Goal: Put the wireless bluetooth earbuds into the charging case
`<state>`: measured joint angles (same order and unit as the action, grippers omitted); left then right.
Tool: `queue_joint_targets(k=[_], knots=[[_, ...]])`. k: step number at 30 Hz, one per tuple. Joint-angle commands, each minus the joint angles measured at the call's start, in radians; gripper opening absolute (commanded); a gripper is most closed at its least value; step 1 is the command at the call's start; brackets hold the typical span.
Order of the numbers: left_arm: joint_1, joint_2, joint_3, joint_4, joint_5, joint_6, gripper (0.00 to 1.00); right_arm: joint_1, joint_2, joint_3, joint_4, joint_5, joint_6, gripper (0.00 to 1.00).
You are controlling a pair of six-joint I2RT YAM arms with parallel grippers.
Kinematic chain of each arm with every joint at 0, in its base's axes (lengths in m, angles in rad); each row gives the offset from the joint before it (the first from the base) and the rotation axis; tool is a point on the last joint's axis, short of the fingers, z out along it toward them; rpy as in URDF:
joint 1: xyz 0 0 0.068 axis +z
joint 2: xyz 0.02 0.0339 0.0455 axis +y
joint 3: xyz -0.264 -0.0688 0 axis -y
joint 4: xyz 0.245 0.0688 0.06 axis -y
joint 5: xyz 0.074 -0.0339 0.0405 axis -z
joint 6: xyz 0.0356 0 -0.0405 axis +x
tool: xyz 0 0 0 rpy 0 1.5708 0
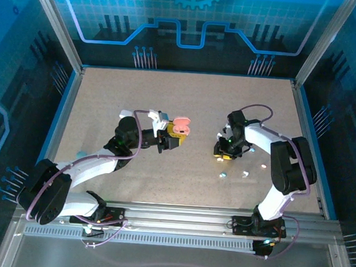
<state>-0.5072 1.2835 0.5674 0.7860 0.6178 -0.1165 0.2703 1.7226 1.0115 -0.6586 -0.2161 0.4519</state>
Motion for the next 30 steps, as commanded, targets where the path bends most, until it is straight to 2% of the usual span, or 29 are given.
queue_joint_targets(k=[1,9,17,24,30], knots=[[0.007,-0.030,0.002,0.002,0.030,-0.009,0.40,0.017,-0.048,-0.020,-0.055,-0.014,0.018,0.39],[0.008,-0.033,0.002,-0.001,0.030,-0.012,0.40,0.054,-0.063,-0.020,-0.092,-0.071,0.018,0.37],[0.008,-0.045,0.000,-0.007,0.025,-0.013,0.40,0.063,-0.109,0.030,-0.098,0.023,-0.001,0.36],[0.007,-0.065,-0.010,-0.015,0.010,-0.011,0.40,0.069,-0.006,0.113,-0.112,0.068,-0.075,0.38],[0.009,-0.068,-0.005,-0.015,0.010,-0.019,0.40,0.070,0.087,0.148,-0.118,0.013,-0.084,0.40]])
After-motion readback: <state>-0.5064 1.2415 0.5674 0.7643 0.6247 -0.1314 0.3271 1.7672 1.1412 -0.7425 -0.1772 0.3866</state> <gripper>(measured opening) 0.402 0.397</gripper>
